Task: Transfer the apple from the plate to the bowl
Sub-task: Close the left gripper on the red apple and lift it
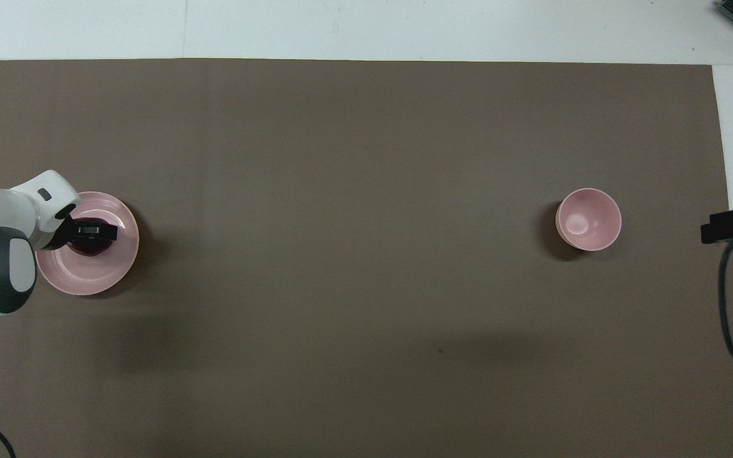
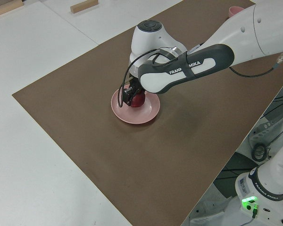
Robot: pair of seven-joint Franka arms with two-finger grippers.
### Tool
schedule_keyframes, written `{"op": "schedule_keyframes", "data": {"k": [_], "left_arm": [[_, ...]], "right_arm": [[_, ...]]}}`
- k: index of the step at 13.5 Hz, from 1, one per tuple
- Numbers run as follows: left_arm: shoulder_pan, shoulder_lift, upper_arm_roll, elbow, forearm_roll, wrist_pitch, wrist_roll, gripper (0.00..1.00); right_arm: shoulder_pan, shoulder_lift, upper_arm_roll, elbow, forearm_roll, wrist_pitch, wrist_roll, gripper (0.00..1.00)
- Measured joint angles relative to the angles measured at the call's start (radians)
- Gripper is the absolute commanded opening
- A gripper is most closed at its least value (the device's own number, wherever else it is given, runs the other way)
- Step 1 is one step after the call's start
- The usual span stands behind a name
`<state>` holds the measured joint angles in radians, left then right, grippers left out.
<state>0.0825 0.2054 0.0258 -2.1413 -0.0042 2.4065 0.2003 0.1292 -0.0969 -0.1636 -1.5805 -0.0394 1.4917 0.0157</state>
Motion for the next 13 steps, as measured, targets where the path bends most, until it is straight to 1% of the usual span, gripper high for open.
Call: {"op": "schedule_keyframes", "data": {"k": [2, 5, 7, 9, 13], "left_arm": [[0.0, 0.0, 0.0, 0.001, -0.003, 0.0, 0.0, 0.0], [-0.001, 0.001, -0.002, 0.019, -0.009, -0.023, 0.0, 0.0], [-0.001, 0.001, -0.004, 0.074, -0.01, -0.099, 0.0, 0.0], [-0.001, 0.0, -0.004, 0.153, -0.019, -0.206, -0.001, 0.0], [-0.003, 0.001, -0.005, 0.283, -0.046, -0.401, -0.003, 0.0]], "right_arm": [[0.0, 0.0, 0.0, 0.0, 0.004, -0.002, 0.0, 1.0], [-0.005, 0.0, -0.005, 0.0, 0.057, -0.002, 0.0, 1.0], [-0.005, 0.0, -0.007, -0.001, 0.059, -0.002, 0.0, 1.0], [-0.005, -0.001, -0.008, -0.004, 0.057, 0.002, 0.0, 1.0], [-0.005, -0.001, -0.007, -0.043, 0.048, 0.023, 0.0, 1.0]]}}
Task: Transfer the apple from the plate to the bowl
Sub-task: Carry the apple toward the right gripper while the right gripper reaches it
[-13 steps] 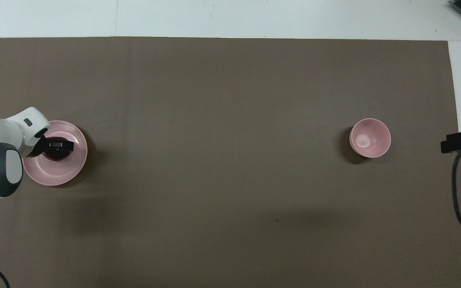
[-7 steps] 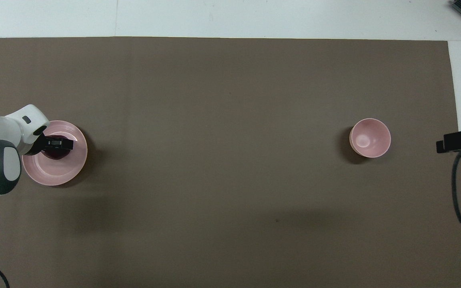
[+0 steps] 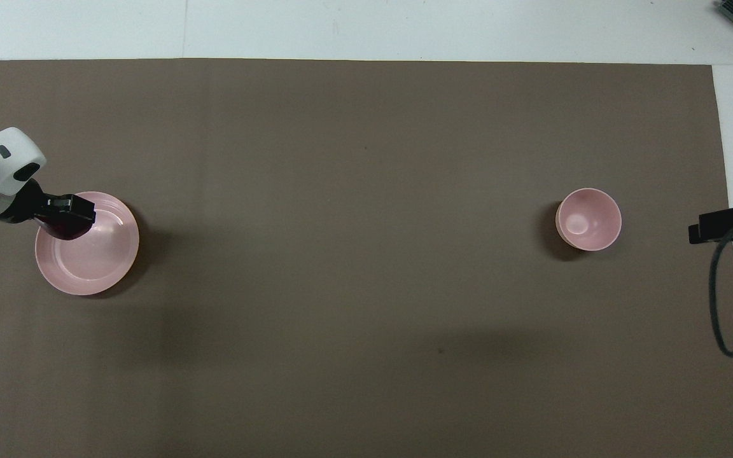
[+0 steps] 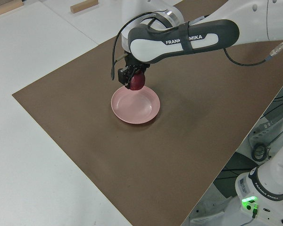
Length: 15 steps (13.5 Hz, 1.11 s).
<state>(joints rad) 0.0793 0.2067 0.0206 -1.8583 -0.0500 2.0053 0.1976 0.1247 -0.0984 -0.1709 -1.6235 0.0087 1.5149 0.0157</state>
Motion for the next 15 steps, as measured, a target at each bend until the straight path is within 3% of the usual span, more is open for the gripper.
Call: {"op": "schedule_keyframes", "data": {"k": [4, 7, 11, 15], "left_arm": [[-0.001, 0.009, 0.0, 0.07, -0.07, -0.121, -0.027, 0.0], [-0.001, 0.024, 0.001, 0.1, -0.143, -0.187, -0.064, 0.0], [-0.024, 0.03, -0.011, 0.102, -0.254, -0.229, -0.204, 0.0], [-0.127, 0.032, -0.02, 0.108, -0.457, -0.238, -0.411, 0.0]], "right_arm": [[0.002, -0.006, 0.004, -0.037, 0.009, 0.008, -0.012, 1.0], [0.0, -0.028, 0.003, -0.107, 0.1, 0.035, -0.046, 1.0], [0.0, -0.014, 0.003, -0.224, 0.269, 0.192, -0.065, 1.0], [-0.016, 0.081, 0.0, -0.268, 0.524, 0.3, -0.165, 1.0]]}}
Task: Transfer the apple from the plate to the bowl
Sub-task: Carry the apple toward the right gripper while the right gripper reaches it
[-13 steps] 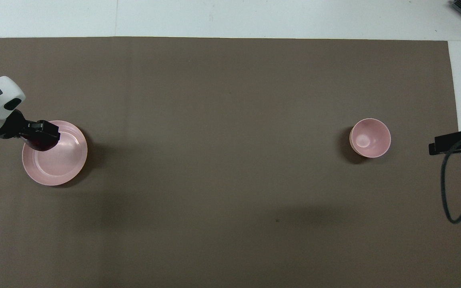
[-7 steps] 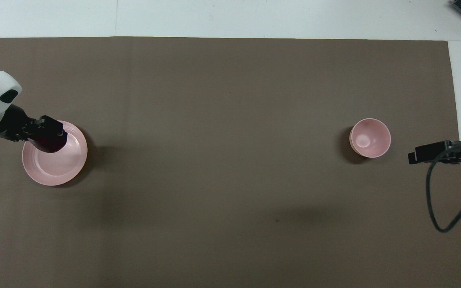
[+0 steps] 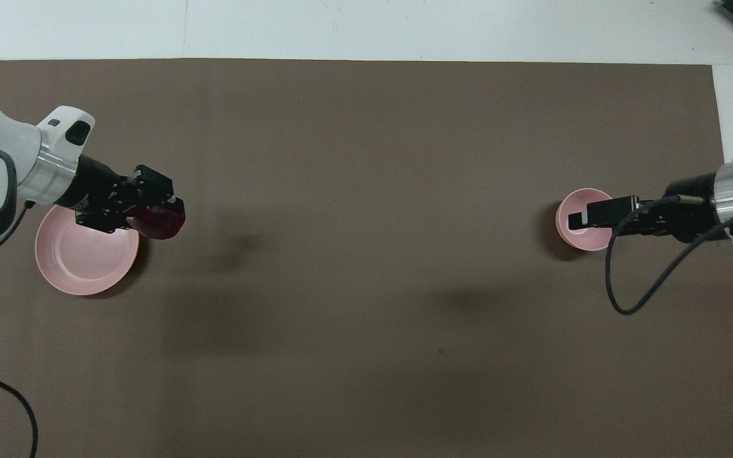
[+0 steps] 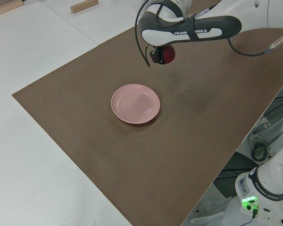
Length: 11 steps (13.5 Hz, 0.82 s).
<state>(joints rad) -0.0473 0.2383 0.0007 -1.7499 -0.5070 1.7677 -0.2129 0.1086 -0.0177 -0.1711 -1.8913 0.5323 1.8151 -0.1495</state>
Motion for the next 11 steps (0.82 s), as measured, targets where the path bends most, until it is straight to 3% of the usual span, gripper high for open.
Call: {"op": "schedule_keyframes", "data": {"k": [4, 11], "left_arm": [[-0.024, 0.001, -0.062, 0.004, -0.197, -0.089, -0.158, 0.0], [-0.026, 0.002, -0.169, 0.004, -0.542, -0.116, -0.336, 0.0]], "right_arm": [[-0.011, 0.102, -0.001, -0.042, 0.282, 0.054, -0.147, 1.0], [0.076, 0.073, 0.007, -0.167, 0.663, 0.054, -0.19, 1.0]]}}
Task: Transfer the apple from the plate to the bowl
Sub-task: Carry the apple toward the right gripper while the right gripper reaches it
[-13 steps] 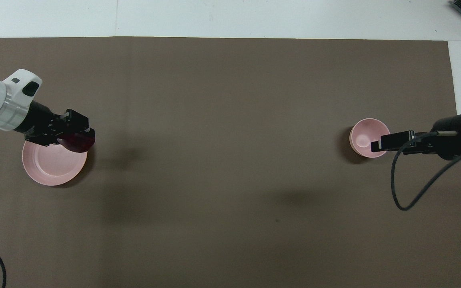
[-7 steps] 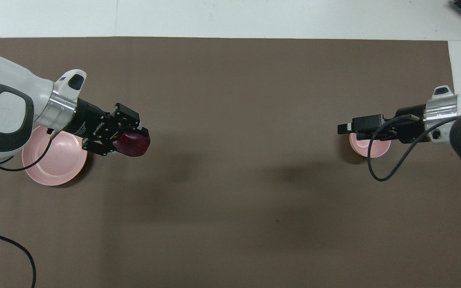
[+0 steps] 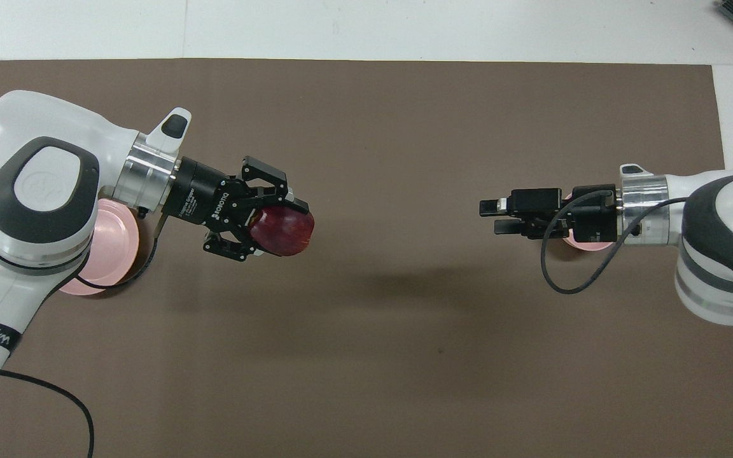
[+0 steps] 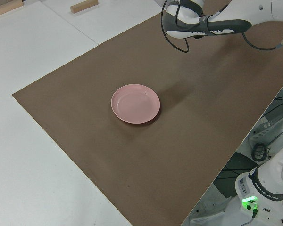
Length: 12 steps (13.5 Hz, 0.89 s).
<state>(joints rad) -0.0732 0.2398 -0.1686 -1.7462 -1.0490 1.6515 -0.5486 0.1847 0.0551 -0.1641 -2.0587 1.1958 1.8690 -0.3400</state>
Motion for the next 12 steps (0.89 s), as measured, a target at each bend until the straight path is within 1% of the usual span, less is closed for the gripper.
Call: {"op": "schedule_keyframes", "data": {"k": [3, 5, 7, 9, 12], "left_arm": [[0.0, 0.001, -0.055, 0.0, -0.103, 0.003, -0.044, 0.0], [0.0, 0.002, -0.095, 0.001, -0.161, 0.009, -0.048, 0.0], [0.001, 0.013, -0.152, 0.005, -0.236, 0.06, -0.052, 0.0], [0.0, 0.041, -0.205, 0.017, -0.272, 0.09, -0.069, 0.0], [-0.002, 0.067, -0.23, 0.026, -0.31, 0.094, -0.145, 0.0]], "right_arm": [[0.036, -0.045, 0.002, -0.056, 0.078, -0.003, 0.0, 1.0], [0.037, -0.062, 0.002, -0.07, 0.131, -0.041, 0.0, 1.0], [0.037, -0.069, 0.002, -0.077, 0.178, -0.081, 0.0, 1.0], [0.037, -0.076, 0.002, -0.088, 0.216, -0.096, -0.001, 1.0], [0.033, -0.087, 0.001, -0.098, 0.235, -0.14, -0.003, 1.0]]}}
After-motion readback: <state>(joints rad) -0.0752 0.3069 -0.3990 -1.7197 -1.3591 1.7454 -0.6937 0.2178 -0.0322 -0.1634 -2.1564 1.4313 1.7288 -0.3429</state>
